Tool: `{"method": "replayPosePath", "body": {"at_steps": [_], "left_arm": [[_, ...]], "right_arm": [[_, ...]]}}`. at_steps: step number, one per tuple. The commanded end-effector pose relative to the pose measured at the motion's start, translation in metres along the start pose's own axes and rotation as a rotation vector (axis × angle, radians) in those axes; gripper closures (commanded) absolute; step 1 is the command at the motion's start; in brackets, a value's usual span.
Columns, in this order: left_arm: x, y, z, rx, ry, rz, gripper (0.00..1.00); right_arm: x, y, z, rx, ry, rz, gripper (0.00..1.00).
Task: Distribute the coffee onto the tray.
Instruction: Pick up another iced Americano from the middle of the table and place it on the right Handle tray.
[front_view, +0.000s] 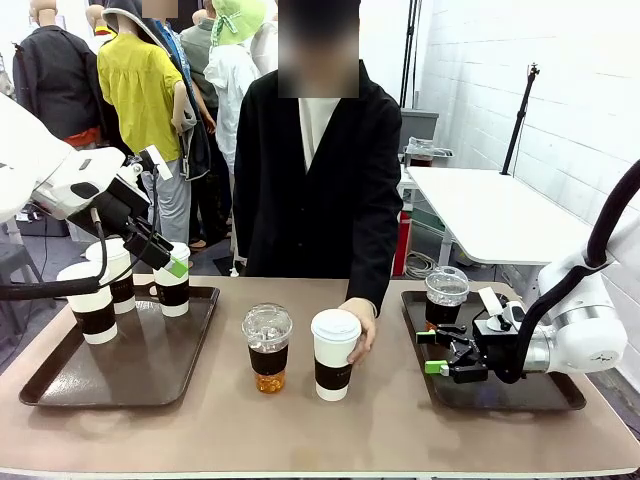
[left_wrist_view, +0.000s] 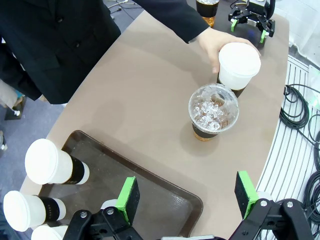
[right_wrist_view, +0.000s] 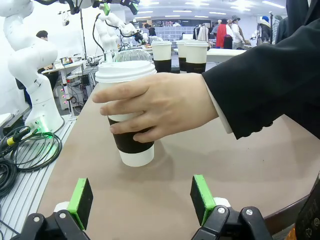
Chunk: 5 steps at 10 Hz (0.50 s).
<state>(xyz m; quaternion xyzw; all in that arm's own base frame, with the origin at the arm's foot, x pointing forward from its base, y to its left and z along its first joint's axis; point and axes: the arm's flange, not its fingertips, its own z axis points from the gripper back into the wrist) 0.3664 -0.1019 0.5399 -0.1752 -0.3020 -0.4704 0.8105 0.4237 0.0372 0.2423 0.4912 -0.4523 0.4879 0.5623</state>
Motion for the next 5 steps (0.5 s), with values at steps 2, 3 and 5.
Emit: {"method": "replayPosePath", "body": {"at_steps": [2,3,5], "left_arm": [[-0.0013,0.0021,0.0009,-0.010,-0.004,-0.006,0.00],[-0.0013,0.0021,0.0009,-0.010,-0.004,-0.006,0.00],[-0.0013,0.0021,0.0009,-0.010,-0.004,-0.006,0.00]], "right_arm": [[0.0010,0.0000,-0.0006,0.001,0.000,0.002,0.00],[0.0010,0.0000,-0.0006,0.001,0.000,0.002,0.00],[0.0010,0.0000,-0.0006,0.001,0.000,0.002,0.00]]}}
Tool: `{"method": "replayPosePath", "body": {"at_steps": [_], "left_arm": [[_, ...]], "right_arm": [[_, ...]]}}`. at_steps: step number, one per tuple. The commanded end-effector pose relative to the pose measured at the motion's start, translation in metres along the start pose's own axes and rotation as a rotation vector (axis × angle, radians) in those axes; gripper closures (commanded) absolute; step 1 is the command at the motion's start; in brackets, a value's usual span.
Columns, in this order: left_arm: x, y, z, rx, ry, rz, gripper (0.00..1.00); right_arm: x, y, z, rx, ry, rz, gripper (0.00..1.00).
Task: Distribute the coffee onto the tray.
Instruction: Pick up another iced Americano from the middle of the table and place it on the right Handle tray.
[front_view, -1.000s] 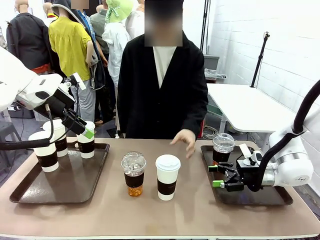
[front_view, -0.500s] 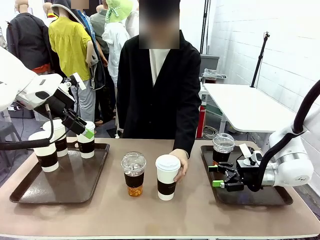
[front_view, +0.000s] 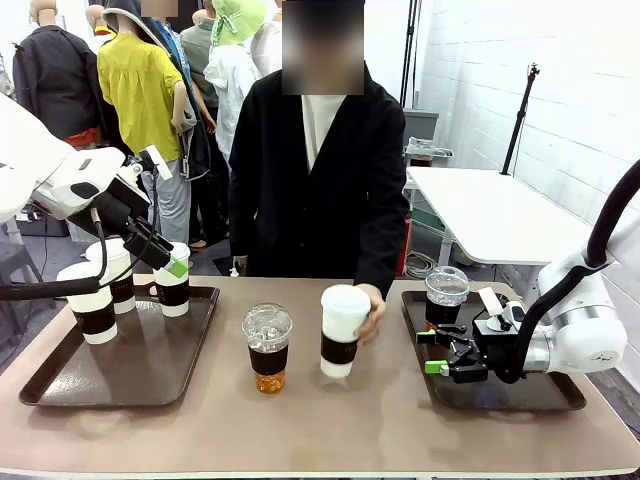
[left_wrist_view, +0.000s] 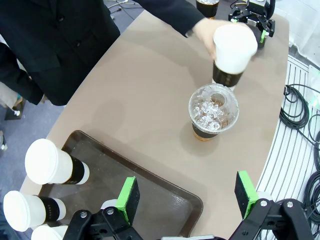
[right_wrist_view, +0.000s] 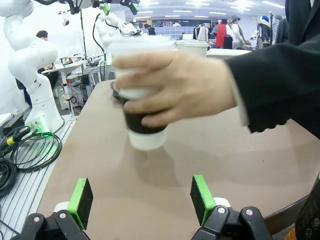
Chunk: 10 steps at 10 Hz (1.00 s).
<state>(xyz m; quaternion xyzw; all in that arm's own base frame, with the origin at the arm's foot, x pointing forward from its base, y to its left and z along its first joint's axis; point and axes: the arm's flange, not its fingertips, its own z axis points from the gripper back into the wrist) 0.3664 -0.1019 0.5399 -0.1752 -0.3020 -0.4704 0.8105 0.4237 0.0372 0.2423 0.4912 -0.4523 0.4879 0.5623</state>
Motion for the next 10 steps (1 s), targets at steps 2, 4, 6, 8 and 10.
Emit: {"method": "replayPosePath", "body": {"at_steps": [2,4,6,8,10], "left_arm": [[-0.0013,0.0021,0.0009,-0.010,-0.004,-0.006,0.00],[-0.0013,0.0021,0.0009,-0.010,-0.004,-0.006,0.00],[-0.0013,0.0021,0.0009,-0.010,-0.004,-0.006,0.00],[-0.0013,0.0021,0.0009,-0.010,-0.004,-0.006,0.00],[-0.0013,0.0021,0.0009,-0.010,-0.004,-0.006,0.00]], "right_arm": [[0.0010,0.0000,-0.0006,0.001,0.000,0.002,0.00],[0.0010,0.0000,-0.0006,0.001,0.000,0.002,0.00],[0.0010,0.0000,-0.0006,0.001,0.000,0.002,0.00],[0.0010,0.0000,-0.0006,0.001,0.000,0.002,0.00],[0.0000,0.0000,0.0000,0.000,0.000,0.000,0.00]]}}
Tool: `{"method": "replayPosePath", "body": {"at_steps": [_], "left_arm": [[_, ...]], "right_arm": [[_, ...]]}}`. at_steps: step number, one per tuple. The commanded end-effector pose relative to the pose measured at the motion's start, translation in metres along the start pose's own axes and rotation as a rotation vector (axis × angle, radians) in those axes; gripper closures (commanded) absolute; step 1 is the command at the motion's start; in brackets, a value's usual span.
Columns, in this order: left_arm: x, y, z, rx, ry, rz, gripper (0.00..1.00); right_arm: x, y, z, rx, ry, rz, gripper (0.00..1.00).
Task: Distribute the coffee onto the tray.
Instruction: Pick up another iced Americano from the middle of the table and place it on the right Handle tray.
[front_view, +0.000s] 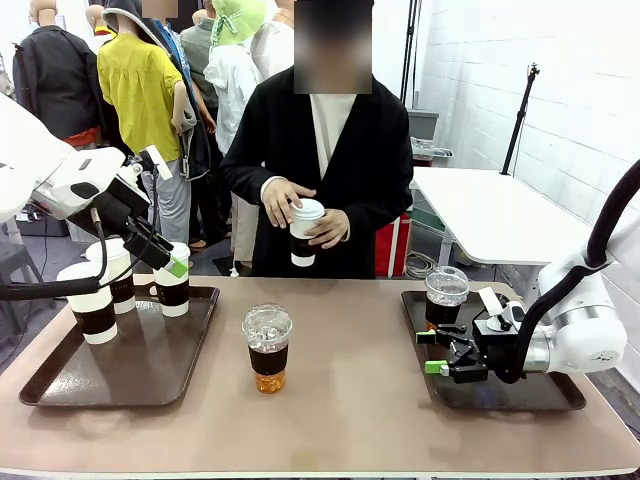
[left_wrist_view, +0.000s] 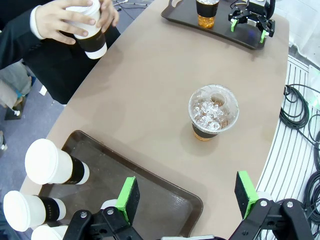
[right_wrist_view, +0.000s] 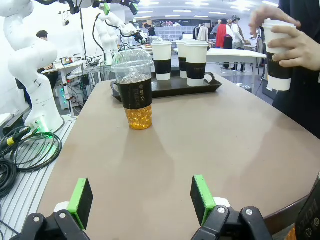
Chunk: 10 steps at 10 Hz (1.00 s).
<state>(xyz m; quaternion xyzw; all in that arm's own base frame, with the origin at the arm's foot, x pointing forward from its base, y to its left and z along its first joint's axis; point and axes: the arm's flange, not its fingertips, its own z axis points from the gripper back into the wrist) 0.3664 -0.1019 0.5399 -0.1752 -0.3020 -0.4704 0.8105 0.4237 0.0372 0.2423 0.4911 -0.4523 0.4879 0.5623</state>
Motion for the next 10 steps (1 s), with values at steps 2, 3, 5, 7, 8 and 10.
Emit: {"method": "replayPosePath", "body": {"at_steps": [2,3,5,7,8,10], "left_arm": [[-0.001,0.002,0.001,-0.010,-0.004,-0.006,0.00],[-0.001,0.002,0.001,-0.010,-0.004,-0.006,0.00],[-0.001,0.002,0.001,-0.010,-0.004,-0.006,0.00],[-0.001,0.002,0.001,-0.010,-0.004,-0.006,0.00],[-0.001,0.002,0.001,-0.010,-0.004,-0.006,0.00],[-0.001,0.002,0.001,-0.010,-0.004,-0.006,0.00]], "right_arm": [[0.003,0.003,-0.010,0.005,0.001,-0.006,0.00],[0.005,0.005,-0.016,0.000,0.000,-0.002,0.00],[0.009,0.009,-0.034,-0.015,-0.003,0.000,0.00],[0.015,0.013,-0.056,-0.033,-0.004,-0.024,0.00],[0.016,0.016,-0.067,-0.048,-0.004,-0.034,0.00],[0.018,0.022,-0.089,-0.057,0.002,-0.039,0.00]]}}
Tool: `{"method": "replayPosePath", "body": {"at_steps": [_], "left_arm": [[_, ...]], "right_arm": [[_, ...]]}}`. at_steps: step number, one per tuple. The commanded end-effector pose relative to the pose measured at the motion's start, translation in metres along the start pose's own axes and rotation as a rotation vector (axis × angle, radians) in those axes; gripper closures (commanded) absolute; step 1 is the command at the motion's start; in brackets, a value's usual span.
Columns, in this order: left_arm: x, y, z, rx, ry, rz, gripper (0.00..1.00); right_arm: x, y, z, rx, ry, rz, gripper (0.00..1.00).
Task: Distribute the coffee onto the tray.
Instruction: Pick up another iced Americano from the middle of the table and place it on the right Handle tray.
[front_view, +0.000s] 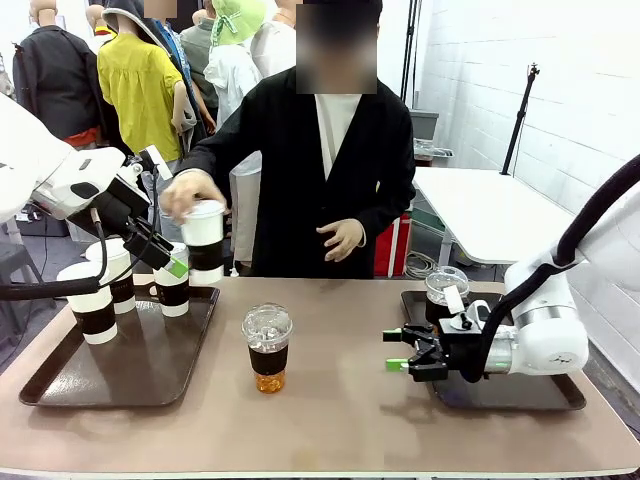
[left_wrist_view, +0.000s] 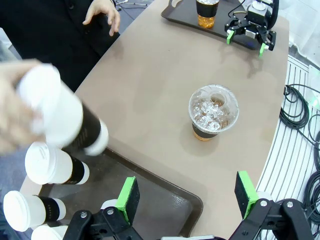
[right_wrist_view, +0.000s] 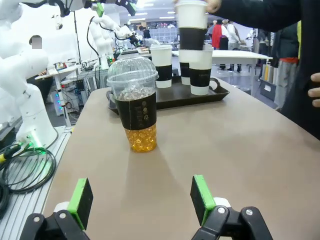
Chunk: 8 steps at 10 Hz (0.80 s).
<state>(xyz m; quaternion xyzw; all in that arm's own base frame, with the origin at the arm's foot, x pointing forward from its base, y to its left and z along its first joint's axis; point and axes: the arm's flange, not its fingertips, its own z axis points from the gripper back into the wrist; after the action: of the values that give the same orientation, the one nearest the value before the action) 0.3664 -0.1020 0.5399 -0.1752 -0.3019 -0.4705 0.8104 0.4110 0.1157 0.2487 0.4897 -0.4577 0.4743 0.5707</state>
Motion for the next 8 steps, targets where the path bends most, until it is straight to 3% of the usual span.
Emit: {"method": "replayPosePath", "body": {"at_steps": [1,8], "left_arm": [[-0.001,0.002,0.001,-0.010,-0.004,-0.005,0.00],[-0.001,0.002,0.001,-0.010,-0.004,-0.005,0.00]], "right_arm": [[0.007,0.008,-0.023,-0.032,0.015,-0.027,0.00],[-0.001,0.001,-0.101,-0.069,0.013,0.024,0.00]]}}
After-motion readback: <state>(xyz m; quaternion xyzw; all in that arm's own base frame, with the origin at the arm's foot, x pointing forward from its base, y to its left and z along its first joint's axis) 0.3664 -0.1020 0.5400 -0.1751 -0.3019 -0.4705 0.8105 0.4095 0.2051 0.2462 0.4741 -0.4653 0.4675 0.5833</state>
